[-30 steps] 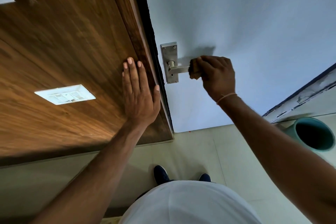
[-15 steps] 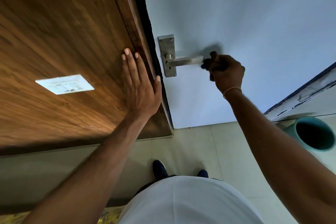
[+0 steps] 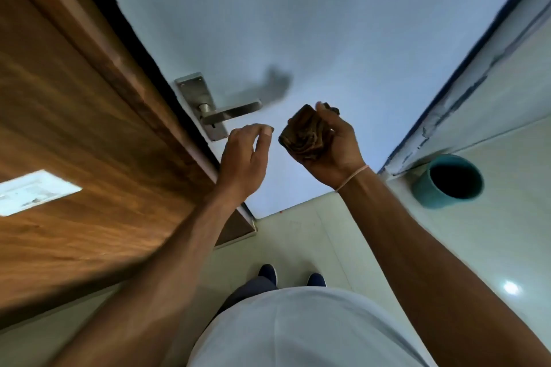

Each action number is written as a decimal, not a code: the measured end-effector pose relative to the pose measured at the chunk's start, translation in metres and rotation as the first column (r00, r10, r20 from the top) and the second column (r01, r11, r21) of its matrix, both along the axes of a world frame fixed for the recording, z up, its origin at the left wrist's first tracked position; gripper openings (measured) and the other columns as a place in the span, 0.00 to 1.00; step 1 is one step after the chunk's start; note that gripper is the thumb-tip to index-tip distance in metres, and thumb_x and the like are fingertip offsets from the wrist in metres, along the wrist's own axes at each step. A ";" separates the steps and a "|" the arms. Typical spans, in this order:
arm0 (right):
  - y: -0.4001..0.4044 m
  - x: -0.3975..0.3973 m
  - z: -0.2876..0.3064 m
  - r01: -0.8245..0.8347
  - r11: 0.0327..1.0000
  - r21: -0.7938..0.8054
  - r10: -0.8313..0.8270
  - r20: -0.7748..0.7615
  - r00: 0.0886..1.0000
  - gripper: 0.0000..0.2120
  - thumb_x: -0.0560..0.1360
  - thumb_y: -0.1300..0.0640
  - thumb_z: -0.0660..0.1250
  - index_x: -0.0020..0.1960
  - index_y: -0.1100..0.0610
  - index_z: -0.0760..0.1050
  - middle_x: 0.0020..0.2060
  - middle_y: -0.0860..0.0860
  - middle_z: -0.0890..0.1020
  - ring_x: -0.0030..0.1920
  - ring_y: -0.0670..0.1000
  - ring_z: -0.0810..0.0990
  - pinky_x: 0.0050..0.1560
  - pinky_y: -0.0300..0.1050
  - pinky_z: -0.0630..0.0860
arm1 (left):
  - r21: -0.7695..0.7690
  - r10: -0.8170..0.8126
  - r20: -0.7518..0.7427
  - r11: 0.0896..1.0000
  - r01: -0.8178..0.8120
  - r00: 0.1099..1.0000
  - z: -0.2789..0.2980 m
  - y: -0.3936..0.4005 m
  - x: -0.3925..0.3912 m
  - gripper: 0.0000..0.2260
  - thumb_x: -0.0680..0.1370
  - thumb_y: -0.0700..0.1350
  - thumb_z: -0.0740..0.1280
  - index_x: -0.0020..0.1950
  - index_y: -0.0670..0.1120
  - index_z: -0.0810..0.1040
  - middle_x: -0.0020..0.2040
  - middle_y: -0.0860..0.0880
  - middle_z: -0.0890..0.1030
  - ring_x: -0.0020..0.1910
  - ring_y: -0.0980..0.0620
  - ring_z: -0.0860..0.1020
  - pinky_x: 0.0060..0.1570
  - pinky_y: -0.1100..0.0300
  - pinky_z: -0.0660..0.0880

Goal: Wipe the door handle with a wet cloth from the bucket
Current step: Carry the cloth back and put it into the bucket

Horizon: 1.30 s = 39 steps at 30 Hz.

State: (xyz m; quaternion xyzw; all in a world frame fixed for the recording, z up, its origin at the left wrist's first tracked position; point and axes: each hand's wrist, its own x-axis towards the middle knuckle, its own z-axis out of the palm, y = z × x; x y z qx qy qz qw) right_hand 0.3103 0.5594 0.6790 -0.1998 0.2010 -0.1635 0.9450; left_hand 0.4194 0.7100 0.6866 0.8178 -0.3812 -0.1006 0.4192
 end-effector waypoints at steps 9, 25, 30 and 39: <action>-0.017 -0.031 -0.008 0.277 0.961 0.025 -0.276 -0.049 0.960 0.25 0.78 0.55 0.58 0.72 0.66 0.71 0.68 0.65 0.78 0.67 0.66 0.80 0.74 0.66 0.71 | 0.023 -0.100 -0.681 0.987 0.157 0.726 0.001 -0.081 0.006 0.17 0.85 0.57 0.67 0.57 0.43 0.85 0.55 0.43 0.88 0.57 0.43 0.87 0.66 0.43 0.82; -0.116 -0.221 -0.037 0.550 0.808 -0.210 -0.583 -0.417 0.698 0.19 0.77 0.63 0.59 0.65 0.60 0.78 0.59 0.63 0.83 0.58 0.60 0.82 0.62 0.56 0.79 | -0.066 -0.374 -0.812 0.822 0.565 0.449 -0.016 -0.247 -0.128 0.06 0.83 0.47 0.72 0.49 0.46 0.85 0.46 0.48 0.88 0.48 0.51 0.86 0.52 0.57 0.84; -0.169 -0.285 -0.042 0.559 0.805 -0.198 -0.578 -0.471 0.667 0.15 0.78 0.55 0.59 0.61 0.56 0.78 0.54 0.56 0.85 0.57 0.58 0.84 0.61 0.55 0.80 | -0.011 -0.617 -0.410 0.740 0.673 0.672 -0.021 -0.316 -0.196 0.09 0.83 0.49 0.72 0.56 0.44 0.86 0.46 0.52 0.87 0.45 0.63 0.84 0.45 0.73 0.78; -0.256 -0.330 -0.049 0.565 0.800 -0.202 -0.553 -0.614 0.563 0.17 0.83 0.54 0.65 0.71 0.55 0.74 0.61 0.56 0.85 0.63 0.58 0.83 0.65 0.55 0.80 | 0.020 -0.661 -0.304 0.716 0.698 0.686 -0.039 -0.415 -0.263 0.10 0.81 0.51 0.76 0.55 0.46 0.88 0.48 0.52 0.88 0.50 0.55 0.86 0.50 0.68 0.82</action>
